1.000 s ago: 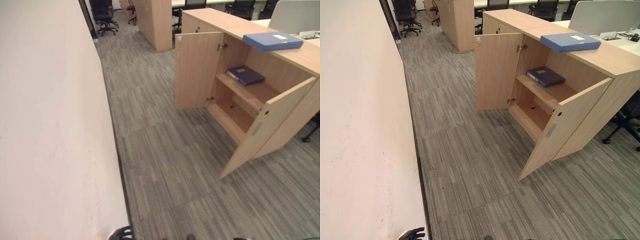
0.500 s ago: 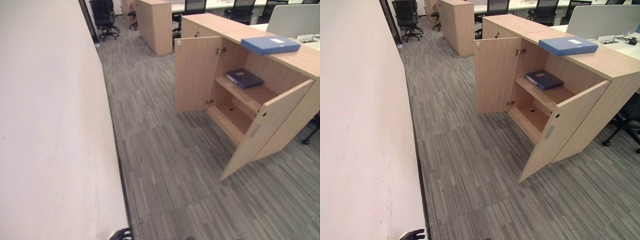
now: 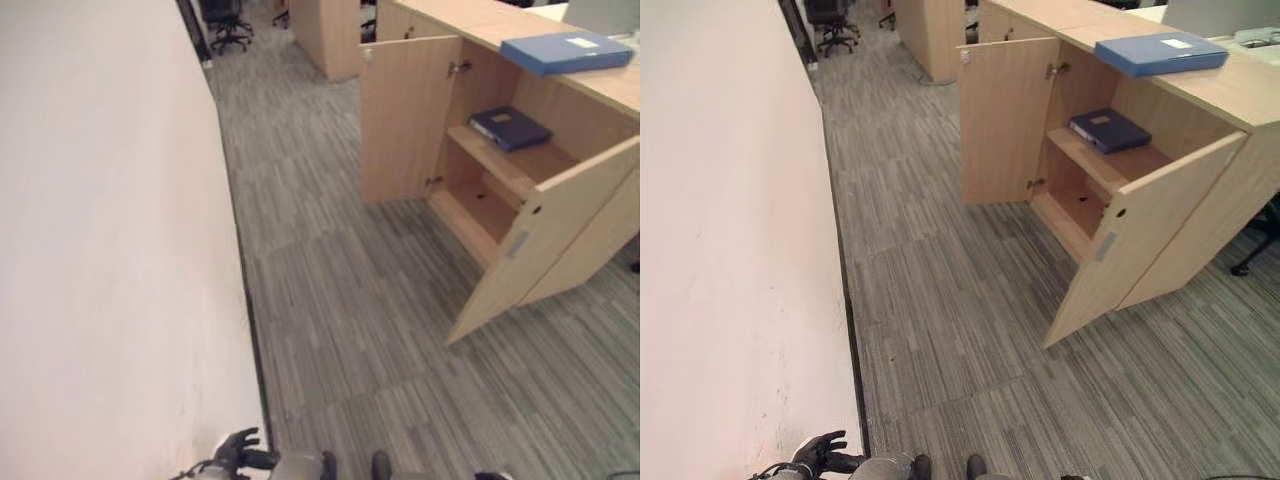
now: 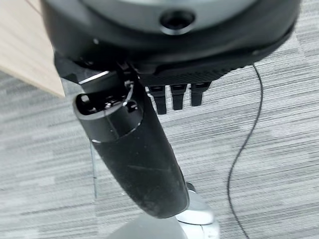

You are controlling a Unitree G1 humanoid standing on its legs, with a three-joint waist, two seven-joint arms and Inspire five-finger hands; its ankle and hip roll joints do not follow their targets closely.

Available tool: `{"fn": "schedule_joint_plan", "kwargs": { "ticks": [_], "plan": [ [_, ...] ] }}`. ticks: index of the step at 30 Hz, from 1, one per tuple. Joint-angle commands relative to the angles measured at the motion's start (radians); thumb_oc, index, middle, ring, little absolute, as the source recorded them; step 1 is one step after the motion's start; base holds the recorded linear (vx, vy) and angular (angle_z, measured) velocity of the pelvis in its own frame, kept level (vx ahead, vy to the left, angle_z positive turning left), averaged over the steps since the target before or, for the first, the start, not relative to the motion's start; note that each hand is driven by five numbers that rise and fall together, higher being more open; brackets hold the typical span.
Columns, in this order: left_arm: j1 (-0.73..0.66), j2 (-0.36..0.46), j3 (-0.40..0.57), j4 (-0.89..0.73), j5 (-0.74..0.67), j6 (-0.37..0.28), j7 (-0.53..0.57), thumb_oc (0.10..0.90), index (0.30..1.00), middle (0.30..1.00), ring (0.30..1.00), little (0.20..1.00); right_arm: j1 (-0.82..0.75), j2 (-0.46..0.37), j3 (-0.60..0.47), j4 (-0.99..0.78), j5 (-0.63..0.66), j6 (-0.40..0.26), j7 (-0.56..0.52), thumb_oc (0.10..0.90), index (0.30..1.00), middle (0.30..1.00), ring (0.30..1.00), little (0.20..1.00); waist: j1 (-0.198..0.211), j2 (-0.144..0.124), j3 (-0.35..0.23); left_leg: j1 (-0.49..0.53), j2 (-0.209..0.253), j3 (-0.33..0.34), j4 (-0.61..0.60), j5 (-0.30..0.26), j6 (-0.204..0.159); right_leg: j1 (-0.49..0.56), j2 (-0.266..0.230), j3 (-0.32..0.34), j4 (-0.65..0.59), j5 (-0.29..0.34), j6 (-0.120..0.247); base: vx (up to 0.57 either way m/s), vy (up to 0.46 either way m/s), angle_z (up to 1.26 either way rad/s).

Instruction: Put the empty folder in the office cabinet

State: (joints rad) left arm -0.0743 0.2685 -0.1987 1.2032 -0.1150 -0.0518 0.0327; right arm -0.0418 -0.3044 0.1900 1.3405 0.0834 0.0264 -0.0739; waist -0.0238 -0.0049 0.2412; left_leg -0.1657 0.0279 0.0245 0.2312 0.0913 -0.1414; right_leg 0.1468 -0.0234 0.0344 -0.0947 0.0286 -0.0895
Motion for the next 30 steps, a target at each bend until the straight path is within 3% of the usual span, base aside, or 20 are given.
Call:
{"fn": "schedule_joint_plan", "kwargs": {
  "ticks": [1, 5, 7, 11, 12, 15, 16, 17, 19, 20, 21, 22, 23, 24, 25, 26, 27, 28, 29, 30],
  "plan": [
    [0.031, 0.004, -0.052, -0.059, -0.025, -0.021, -0.009, 0.800, 0.900, 0.900, 0.900, 0.900, 0.010, -0.069, -0.014, -0.027, 0.027, -0.003, -0.011, 0.800, 0.900, 0.900, 0.900, 0.900, 0.040, 0.045, 0.016, -0.061, 0.023, -0.018, -0.119, 0.043, 0.058, 0.126, 0.051, 0.087, 0.078, -0.202, 0.099, 0.24, 0.036, 0.16],
    [0.060, 0.002, -0.039, -0.054, -0.023, -0.019, -0.009, 0.800, 0.900, 0.900, 0.900, 0.900, 0.010, -0.070, -0.010, -0.027, 0.025, -0.003, -0.012, 0.800, 0.900, 0.900, 0.900, 0.900, 0.080, 0.050, 0.006, -0.139, 0.034, -0.002, -0.279, 0.085, 0.050, 0.216, 0.038, 0.172, 0.128, -0.301, 0.089, 0.44, 0.074, -0.14],
    [0.080, -0.001, -0.034, -0.050, -0.014, -0.018, -0.010, 0.800, 0.900, 0.900, 0.900, 0.900, 0.016, -0.067, -0.014, -0.022, 0.025, -0.002, -0.009, 0.800, 0.900, 0.900, 0.900, 0.900, 0.100, 0.053, -0.007, -0.177, 0.055, 0.016, -0.287, 0.109, 0.043, 0.269, 0.024, 0.218, 0.134, -0.334, 0.090, 0.49, 0.123, -0.72],
    [0.102, -0.002, -0.032, -0.043, 0.000, -0.018, -0.013, 0.800, 0.900, 0.900, 0.900, 0.900, 0.020, -0.062, -0.009, -0.016, 0.017, 0.001, -0.004, 0.800, 0.900, 0.900, 0.900, 0.900, 0.127, 0.047, -0.020, -0.209, 0.069, 0.052, -0.279, 0.135, 0.037, 0.326, -0.015, 0.261, 0.132, -0.351, 0.096, 0.44, 0.133, -0.56],
    [0.106, -0.003, -0.028, -0.031, 0.005, -0.017, -0.016, 0.800, 0.900, 0.900, 0.900, 0.900, 0.020, -0.056, -0.008, -0.012, 0.009, 0.002, 0.001, 0.800, 0.900, 0.900, 0.900, 0.900, 0.138, 0.044, -0.034, -0.206, 0.072, 0.045, -0.285, 0.133, 0.041, 0.340, -0.025, 0.282, 0.134, -0.354, 0.100, 0.48, 0.158, -0.55],
    [0.106, -0.005, -0.025, -0.025, -0.001, -0.018, -0.010, 0.800, 0.900, 0.900, 0.900, 0.900, 0.021, -0.038, -0.005, -0.004, 0.002, 0.003, 0.003, 0.800, 0.900, 0.900, 0.900, 0.900, 0.156, 0.022, -0.057, -0.208, 0.055, 0.014, -0.263, 0.196, 0.041, 0.336, -0.067, 0.295, 0.148, -0.319, 0.133, 0.47, 0.155, -0.31],
    [0.105, -0.004, -0.026, -0.028, 0.000, -0.022, -0.008, 0.800, 0.900, 0.900, 0.900, 0.900, 0.024, -0.032, 0.000, 0.000, -0.010, 0.006, 0.007, 0.800, 0.900, 0.900, 0.900, 0.900, 0.168, 0.001, -0.075, -0.217, 0.038, 0.003, -0.232, 0.193, 0.047, 0.319, -0.101, 0.300, 0.166, -0.261, 0.163, 0.47, 0.151, -0.35],
    [0.105, -0.003, -0.026, -0.027, -0.001, -0.023, -0.008, 0.800, 0.900, 0.900, 0.900, 0.900, 0.025, -0.031, 0.000, 0.001, -0.010, 0.006, 0.007, 0.800, 0.900, 0.900, 0.900, 0.900, 0.168, -0.002, -0.078, -0.220, 0.037, 0.004, -0.230, 0.191, 0.047, 0.317, -0.103, 0.300, 0.165, -0.261, 0.163, 0.48, 0.152, -0.35],
    [0.102, -0.002, -0.034, -0.047, 0.001, -0.024, -0.011, 0.800, 0.900, 0.900, 0.900, 0.900, 0.026, -0.027, -0.003, 0.000, -0.017, 0.005, 0.008, 0.800, 0.900, 0.900, 0.900, 0.900, 0.173, -0.023, -0.097, -0.211, 0.011, 0.017, -0.198, 0.155, 0.064, 0.278, -0.132, 0.300, 0.218, -0.088, 0.219, 0.35, 0.106, 0.05],
    [0.098, 0.008, -0.039, -0.087, -0.009, -0.029, -0.013, 0.800, 0.900, 0.900, 0.900, 0.900, 0.012, -0.029, 0.007, -0.020, -0.017, -0.001, 0.012, 0.800, 0.900, 0.900, 0.900, 0.900, 0.182, -0.024, -0.094, -0.186, 0.001, 0.020, -0.196, 0.116, 0.087, 0.214, -0.127, 0.316, 0.316, 0.101, 0.286, 0.28, 0.080, 0.21],
    [0.098, 0.008, -0.041, -0.086, -0.009, -0.029, -0.013, 0.800, 0.900, 0.900, 0.900, 0.900, 0.013, -0.030, 0.006, -0.019, -0.017, -0.001, 0.012, 0.800, 0.900, 0.900, 0.900, 0.900, 0.177, -0.033, -0.094, -0.182, -0.010, 0.019, -0.199, 0.111, 0.087, 0.216, -0.134, 0.306, 0.325, 0.089, 0.282, 0.44, 0.200, -0.05],
    [0.083, 0.031, -0.048, -0.142, -0.024, -0.031, -0.012, 0.800, 0.900, 0.900, 0.900, 0.900, -0.020, -0.036, 0.008, -0.050, -0.008, -0.007, 0.010, 0.800, 0.900, 0.900, 0.900, 0.900, 0.171, -0.007, -0.069, -0.128, -0.010, 0.014, -0.194, 0.065, 0.114, 0.114, -0.120, 0.259, 0.487, 0.222, 0.314, 0.27, 0.109, -0.14],
    [0.083, 0.030, -0.049, -0.142, -0.024, -0.031, -0.012, 0.800, 0.900, 0.900, 0.900, 0.900, -0.019, -0.037, 0.007, -0.050, -0.008, -0.007, 0.010, 0.800, 0.900, 0.900, 0.900, 0.900, 0.169, -0.011, -0.070, -0.127, -0.015, 0.014, -0.195, 0.060, 0.113, 0.114, -0.124, 0.255, 0.494, 0.215, 0.311, 0.36, 0.212, -0.19],
    [0.080, 0.036, -0.048, -0.156, -0.029, -0.031, -0.008, 0.800, 0.900, 0.900, 0.900, 0.900, -0.034, -0.037, 0.001, -0.057, -0.001, -0.006, 0.007, 0.800, 0.900, 0.900, 0.900, 0.900, 0.160, 0.010, -0.058, -0.092, -0.012, 0.007, -0.198, 0.042, 0.128, 0.063, -0.112, 0.216, 0.578, 0.222, 0.310, 0.38, 0.302, 0.14],
    [0.066, 0.048, -0.042, -0.171, -0.048, -0.031, 0.005, 0.800, 0.900, 0.900, 0.900, 0.900, -0.055, -0.040, -0.036, -0.081, 0.047, -0.016, -0.008, 0.800, 0.900, 0.900, 0.900, 0.900, 0.129, 0.061, -0.031, -0.006, -0.009, -0.008, -0.211, 0.001, 0.159, -0.040, -0.065, 0.164, 0.697, 0.185, 0.291, 0.38, 0.303, 0.26],
    [0.067, 0.047, -0.042, -0.170, -0.048, -0.031, 0.005, 0.800, 0.900, 0.900, 0.900, 0.900, -0.054, -0.041, -0.036, -0.081, 0.047, -0.016, -0.008, 0.800, 0.900, 0.900, 0.900, 0.900, 0.127, 0.055, -0.031, -0.002, -0.017, -0.008, -0.213, -0.003, 0.159, -0.039, -0.073, 0.161, 0.705, 0.175, 0.290, 0.56, 0.377, 0.32],
    [0.063, 0.050, -0.025, -0.183, -0.064, -0.033, 0.009, 0.800, 0.900, 0.900, 0.900, 0.900, -0.059, -0.040, -0.052, -0.089, 0.082, -0.025, -0.013, 0.800, 0.900, 0.900, 0.900, 0.900, 0.082, 0.082, -0.008, 0.095, -0.038, -0.039, -0.236, -0.038, 0.176, -0.147, -0.002, 0.135, 0.772, 0.061, 0.268, 0.31, 0.154, 0.30],
    [0.063, 0.050, -0.024, -0.183, -0.064, -0.033, 0.009, 0.800, 0.900, 0.900, 0.900, 0.900, -0.059, -0.041, -0.052, -0.089, 0.082, -0.025, -0.013, 0.800, 0.900, 0.900, 0.900, 0.900, 0.082, 0.085, -0.008, 0.094, -0.035, -0.039, -0.236, -0.036, 0.176, -0.148, 0.000, 0.135, 0.771, 0.063, 0.267, 0.44, 0.207, 0.09],
    [0.066, 0.053, -0.020, -0.193, -0.067, -0.033, 0.006, 0.800, 0.900, 0.900, 0.900, 0.900, -0.057, -0.040, -0.053, -0.091, 0.084, -0.025, -0.013, 0.800, 0.900, 0.900, 0.900, 0.900, 0.061, 0.090, 0.003, 0.140, -0.047, -0.059, -0.246, -0.054, 0.183, -0.195, 0.025, 0.111, 0.771, 0.008, 0.263, 0.45, 0.078, 0.06],
    [0.063, 0.054, -0.019, -0.192, -0.069, -0.027, -0.002, 0.800, 0.900, 0.900, 0.900, 0.900, -0.055, -0.046, -0.049, -0.081, 0.071, -0.020, -0.013, 0.800, 0.900, 0.900, 0.900, 0.900, 0.034, 0.102, 0.013, 0.199, -0.052, -0.076, -0.263, -0.087, 0.182, -0.272, 0.035, 0.042, 0.636, -0.074, 0.242, 0.47, 0.075, 0.02]
  ]
}}
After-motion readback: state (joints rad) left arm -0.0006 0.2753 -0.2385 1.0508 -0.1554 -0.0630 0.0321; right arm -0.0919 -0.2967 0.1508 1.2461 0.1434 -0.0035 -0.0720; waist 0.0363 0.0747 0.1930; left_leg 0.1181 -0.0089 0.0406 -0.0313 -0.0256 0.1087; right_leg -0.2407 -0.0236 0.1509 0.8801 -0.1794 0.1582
